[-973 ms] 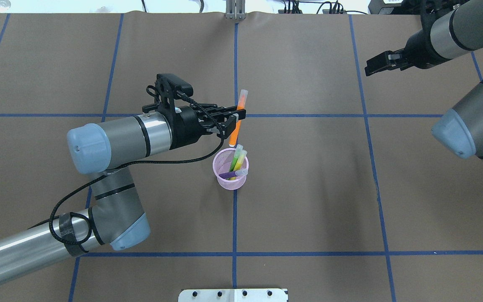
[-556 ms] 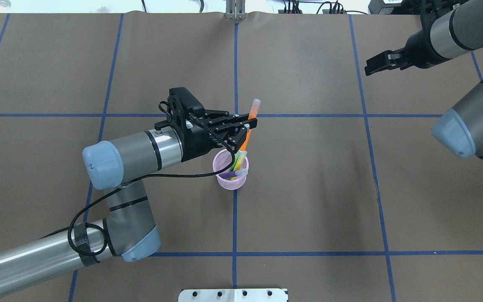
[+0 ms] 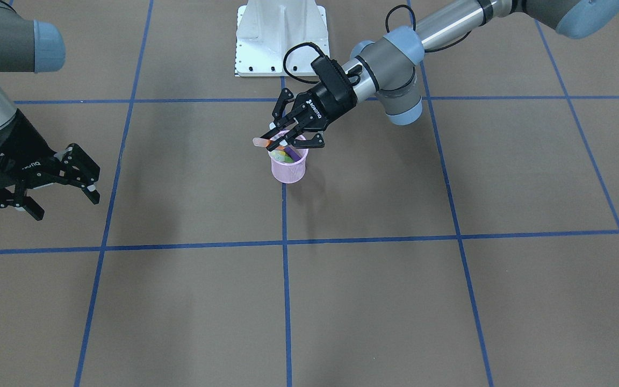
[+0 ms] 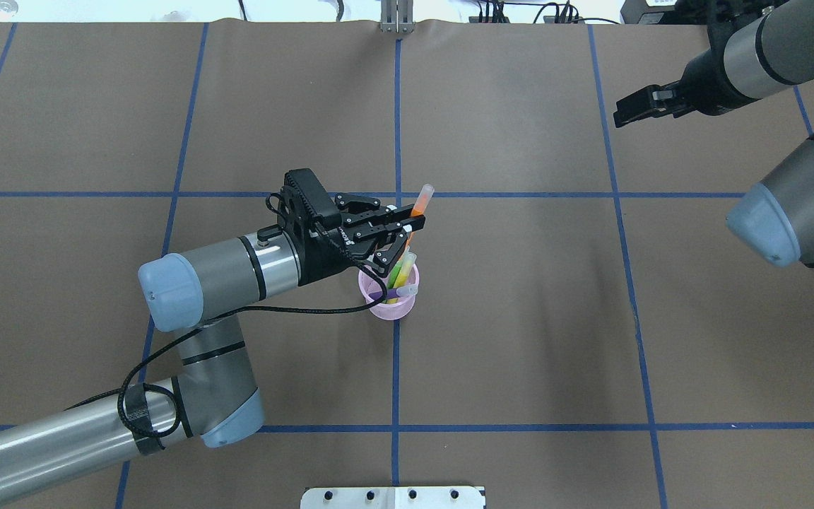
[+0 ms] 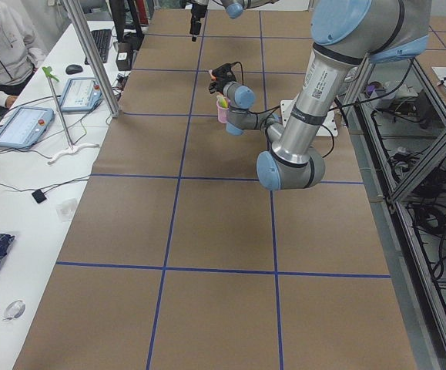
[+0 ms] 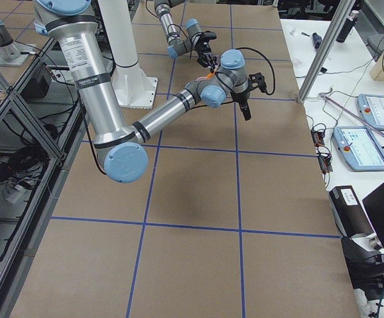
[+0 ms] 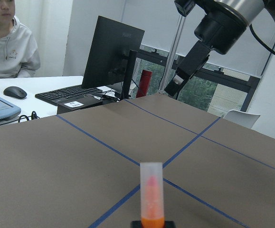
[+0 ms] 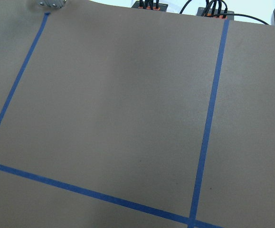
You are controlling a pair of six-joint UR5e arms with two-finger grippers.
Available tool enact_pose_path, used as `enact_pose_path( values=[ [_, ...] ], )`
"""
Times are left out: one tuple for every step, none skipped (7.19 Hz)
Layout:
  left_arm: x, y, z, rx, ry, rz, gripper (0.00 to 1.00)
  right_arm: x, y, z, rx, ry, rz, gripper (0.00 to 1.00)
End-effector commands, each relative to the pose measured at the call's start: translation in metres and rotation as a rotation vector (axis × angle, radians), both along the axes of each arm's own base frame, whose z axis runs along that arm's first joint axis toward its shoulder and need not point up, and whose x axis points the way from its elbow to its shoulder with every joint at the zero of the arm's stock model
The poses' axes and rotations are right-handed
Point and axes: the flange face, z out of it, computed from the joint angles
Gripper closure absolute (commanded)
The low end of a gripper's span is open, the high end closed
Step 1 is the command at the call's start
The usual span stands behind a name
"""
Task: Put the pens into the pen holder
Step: 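Lower the orange marker into the cup and open the left gripper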
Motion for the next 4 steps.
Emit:
enact_pose_path(
  values=[
    [-0.0004, 0.0039, 0.0156, 0.021, -0.030, 0.008, 0.88, 0.0001, 0.0000, -0.0002, 0.001, 0.000, 0.000, 0.01],
    [-0.0003, 0.0061, 0.0187, 0.022, -0.026, 0.012, 0.57, -0.0002, -0.0001, 0.0004, -0.001, 0.000, -0.001, 0.01],
    [0.0035, 0.0108, 0.0203, 0.020, -0.027, 0.021, 0.28, -0.0002, -0.0002, 0.0004, -0.002, 0.000, 0.000, 0.01],
    [0.0047, 0.0123, 0.0203, 0.018, -0.027, 0.024, 0.15, -0.0002, -0.0002, 0.0004, -0.001, 0.000, -0.001, 0.01]
  ],
)
